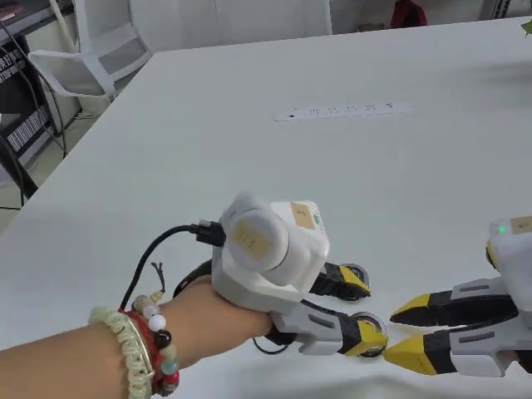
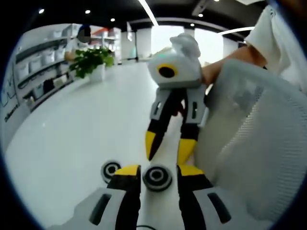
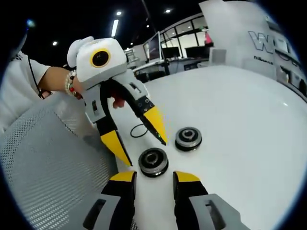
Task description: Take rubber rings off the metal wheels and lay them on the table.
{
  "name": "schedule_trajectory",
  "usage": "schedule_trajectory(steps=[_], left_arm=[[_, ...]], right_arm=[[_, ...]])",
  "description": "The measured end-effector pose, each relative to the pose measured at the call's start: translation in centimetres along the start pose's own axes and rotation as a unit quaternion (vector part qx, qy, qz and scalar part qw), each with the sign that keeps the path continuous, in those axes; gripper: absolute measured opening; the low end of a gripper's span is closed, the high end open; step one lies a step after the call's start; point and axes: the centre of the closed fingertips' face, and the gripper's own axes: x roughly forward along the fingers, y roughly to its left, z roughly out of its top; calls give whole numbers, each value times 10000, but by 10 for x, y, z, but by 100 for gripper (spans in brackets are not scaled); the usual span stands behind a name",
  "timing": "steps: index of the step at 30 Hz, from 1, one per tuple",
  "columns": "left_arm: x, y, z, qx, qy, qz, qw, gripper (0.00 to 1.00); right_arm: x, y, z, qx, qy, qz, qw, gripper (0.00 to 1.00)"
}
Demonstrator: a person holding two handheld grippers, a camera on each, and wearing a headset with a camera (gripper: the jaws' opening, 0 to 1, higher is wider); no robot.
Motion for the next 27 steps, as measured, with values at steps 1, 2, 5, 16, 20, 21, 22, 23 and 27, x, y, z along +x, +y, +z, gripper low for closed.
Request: schedule_trajectory(steps=[1,2,5,16,20,21,22,23,27], left_arm=[[1,-2,-3,17,46,-25,10000,29],[2,-4,-5,50,71,-44,10000,28],[3,-5,-10,126,158,-75,9998,25],[5,-1,-10,35,108,18,9999,21],[4,1,-11,-93,49,11,9999,20],[3,2,-11,-139,31,5,9999,19],[4,4,-11,-201,5,38,9998,18],[3,4,-12,-208,0,53,9998,16],[3,5,-12,-211,-32,52,9998,14]], right_arm=[[0,-1,-1,-10,21,-1,10000,28],[1,-1,-2,-19,35,-6,10000,28],[1,-1,-3,-64,44,-4,10000,27],[6,3,-3,-167,91,-3,9998,24],[7,2,-2,-212,93,-8,9997,24],[7,3,-2,-219,94,1,9997,24],[7,3,-2,-226,91,6,9997,23],[7,3,-2,-239,93,8,9997,23],[7,2,-1,-267,101,15,9996,22]])
